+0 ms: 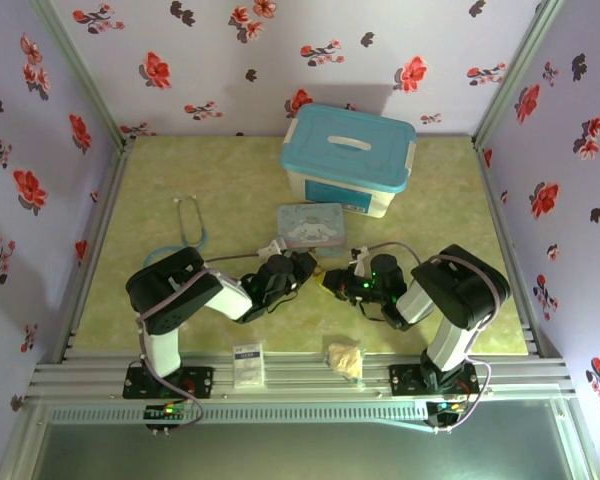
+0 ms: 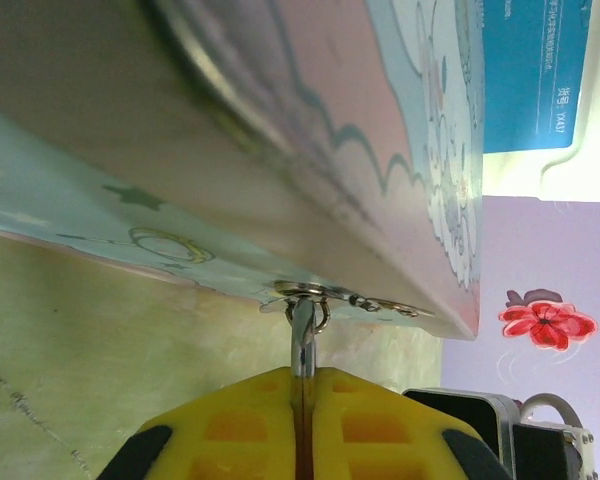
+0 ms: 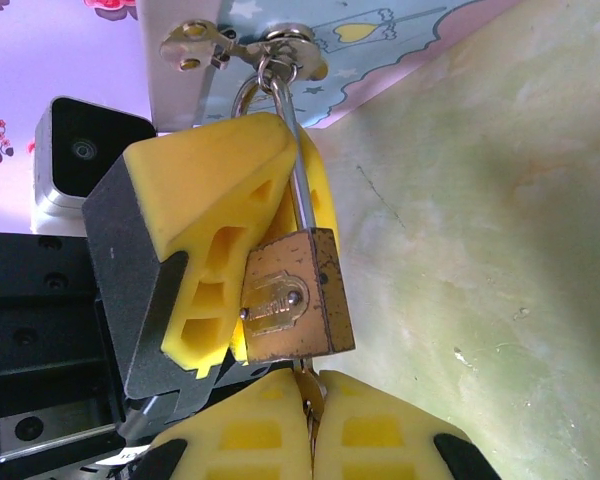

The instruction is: Unlock the padlock with the key

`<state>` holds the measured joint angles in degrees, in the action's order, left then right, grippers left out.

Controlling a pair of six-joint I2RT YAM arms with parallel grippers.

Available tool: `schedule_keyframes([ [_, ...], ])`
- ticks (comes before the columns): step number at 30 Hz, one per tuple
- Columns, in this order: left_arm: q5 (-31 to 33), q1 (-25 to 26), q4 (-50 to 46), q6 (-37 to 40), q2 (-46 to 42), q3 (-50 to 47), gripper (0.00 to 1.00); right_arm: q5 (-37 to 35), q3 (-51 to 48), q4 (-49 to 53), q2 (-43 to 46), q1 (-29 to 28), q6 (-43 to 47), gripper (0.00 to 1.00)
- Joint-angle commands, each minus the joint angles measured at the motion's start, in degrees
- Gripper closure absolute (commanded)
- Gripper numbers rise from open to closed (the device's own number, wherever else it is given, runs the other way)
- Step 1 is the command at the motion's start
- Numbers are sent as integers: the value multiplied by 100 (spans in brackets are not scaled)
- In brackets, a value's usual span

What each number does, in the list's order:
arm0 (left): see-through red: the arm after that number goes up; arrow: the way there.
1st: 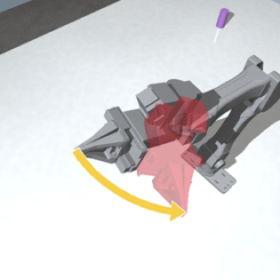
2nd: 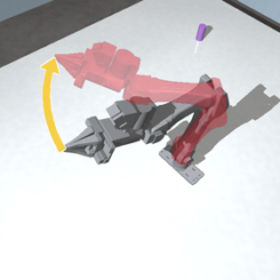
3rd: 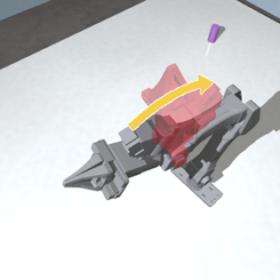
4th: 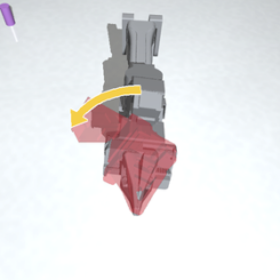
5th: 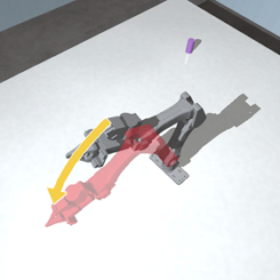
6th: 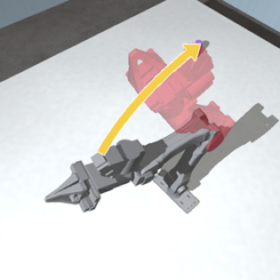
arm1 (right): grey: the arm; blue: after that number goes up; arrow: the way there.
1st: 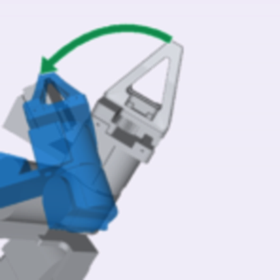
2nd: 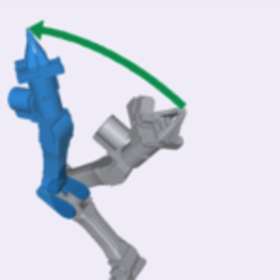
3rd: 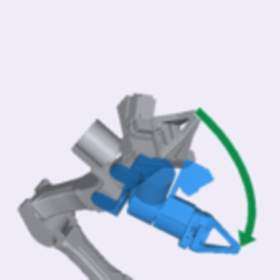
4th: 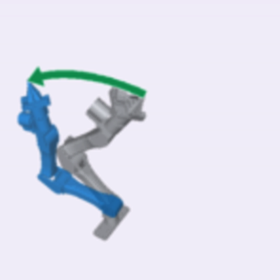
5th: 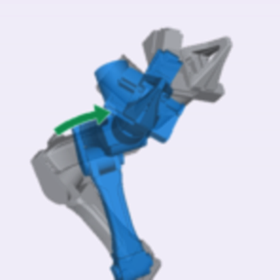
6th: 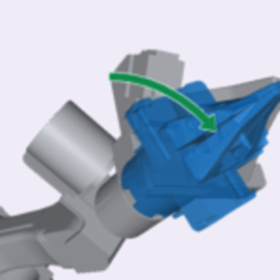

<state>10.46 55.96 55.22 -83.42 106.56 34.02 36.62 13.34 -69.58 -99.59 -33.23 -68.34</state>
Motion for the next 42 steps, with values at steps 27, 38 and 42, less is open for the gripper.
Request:
schedule_keyframes([
  [27, -800, 35, 278, 72, -189, 110, 100, 391, -242, -978, 280, 212, 358, 81],
  [38, -833, -11, 194, 106, -341, 104, 100, 219, -391, -978, 269, 194, 453, 100],
  [42, -863, 59, 155, 61, -409, 74, 100, 60, -150, -978, 287, 194, 307, 100],
])
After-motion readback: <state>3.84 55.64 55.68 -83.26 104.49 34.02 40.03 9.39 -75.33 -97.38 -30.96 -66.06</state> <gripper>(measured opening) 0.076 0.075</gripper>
